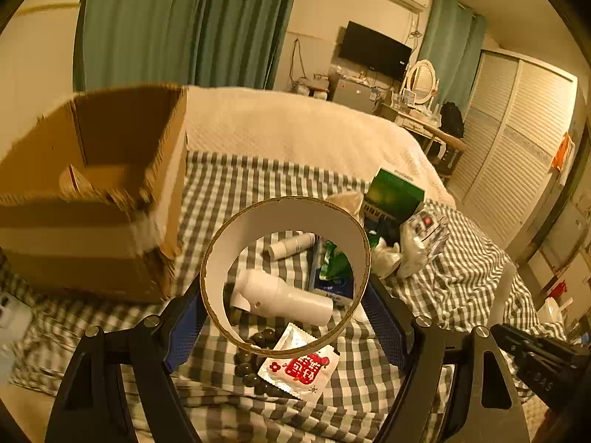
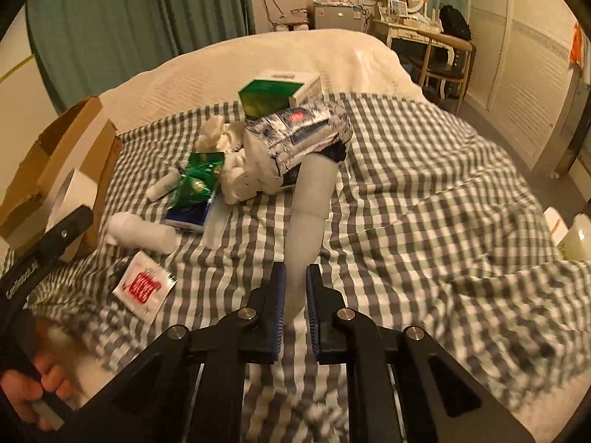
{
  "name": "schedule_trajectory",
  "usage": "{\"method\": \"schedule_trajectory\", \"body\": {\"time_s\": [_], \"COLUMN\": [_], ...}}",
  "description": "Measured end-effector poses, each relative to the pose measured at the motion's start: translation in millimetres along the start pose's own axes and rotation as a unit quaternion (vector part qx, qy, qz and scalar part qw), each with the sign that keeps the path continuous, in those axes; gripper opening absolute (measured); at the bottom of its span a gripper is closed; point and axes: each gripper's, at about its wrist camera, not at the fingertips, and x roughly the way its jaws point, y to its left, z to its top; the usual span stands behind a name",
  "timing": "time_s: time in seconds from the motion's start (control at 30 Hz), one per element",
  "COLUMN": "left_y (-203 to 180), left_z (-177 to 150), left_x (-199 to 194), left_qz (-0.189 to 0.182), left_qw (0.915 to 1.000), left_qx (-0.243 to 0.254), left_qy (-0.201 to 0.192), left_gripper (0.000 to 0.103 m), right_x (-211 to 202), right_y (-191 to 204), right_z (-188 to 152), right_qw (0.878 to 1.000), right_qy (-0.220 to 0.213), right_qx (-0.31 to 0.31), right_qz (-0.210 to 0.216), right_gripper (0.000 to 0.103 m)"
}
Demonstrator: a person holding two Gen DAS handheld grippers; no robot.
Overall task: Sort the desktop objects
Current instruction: 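Carry the tape roll and foam tube into the cardboard box and release both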
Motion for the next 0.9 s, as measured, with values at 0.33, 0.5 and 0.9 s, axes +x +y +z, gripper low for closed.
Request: {"method": "schedule_trajectory", "body": {"time_s": [0.33,0.5,0.9], "left_y": [1.6,14.7,22.7], "left_z": [43.7,61.6,5.7], "left_x": [-62.5,-80.2,-14.6], "left_qz": [0.012,0.018,0.011], "left_qw": [0.9983,0.9974,0.9986], "left_qx": [0.034,0.038,0.036], "left_qy": [-0.046,-0.058,0.038], "left_gripper": [0.082,0.082,0.082], "right_x": [-76.0,-102.2,-28.1], "right_y": [29.6,62.7,62.4], "right_z": [22.4,45.6,13.5], "right_qw": [0.998,0.995,0.998], "right_qy": [-0.052,-0.076,0.021], "right_qx": [-0.029,-0.060,-0.026], "right_qz": [0.007,0.020,0.047], "right_gripper": [0.006,0.006,0.022]}}
